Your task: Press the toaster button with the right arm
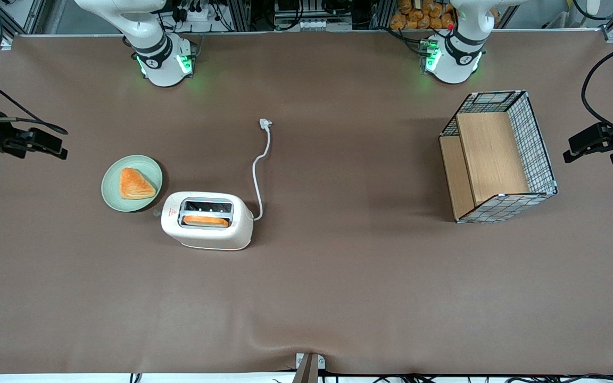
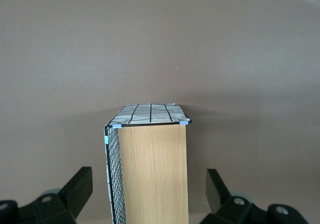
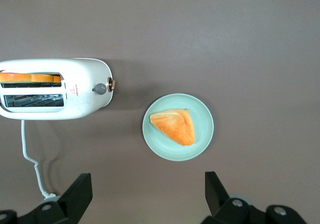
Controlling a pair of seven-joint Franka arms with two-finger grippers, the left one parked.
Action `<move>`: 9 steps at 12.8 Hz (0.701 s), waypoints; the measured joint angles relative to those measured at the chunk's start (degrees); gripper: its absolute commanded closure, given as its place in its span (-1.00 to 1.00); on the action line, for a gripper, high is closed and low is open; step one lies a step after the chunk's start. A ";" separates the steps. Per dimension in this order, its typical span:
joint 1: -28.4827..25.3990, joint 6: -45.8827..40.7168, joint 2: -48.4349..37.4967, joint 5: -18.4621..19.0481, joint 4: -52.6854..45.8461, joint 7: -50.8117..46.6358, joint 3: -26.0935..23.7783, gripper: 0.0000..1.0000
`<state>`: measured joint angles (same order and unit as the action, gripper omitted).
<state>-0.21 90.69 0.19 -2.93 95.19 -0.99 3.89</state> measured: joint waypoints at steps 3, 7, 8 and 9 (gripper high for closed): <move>0.02 -0.92 -1.43 0.03 0.00 -1.00 0.01 -1.00; 0.02 -0.92 -1.68 0.08 0.00 -1.03 0.01 -1.00; 0.02 -0.92 -1.68 0.09 0.00 -1.03 0.01 -1.00; 0.02 -0.92 -1.68 0.10 0.00 -1.04 0.01 -1.00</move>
<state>-0.19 89.77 -1.49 -2.83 95.19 -2.02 3.90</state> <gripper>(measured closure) 0.000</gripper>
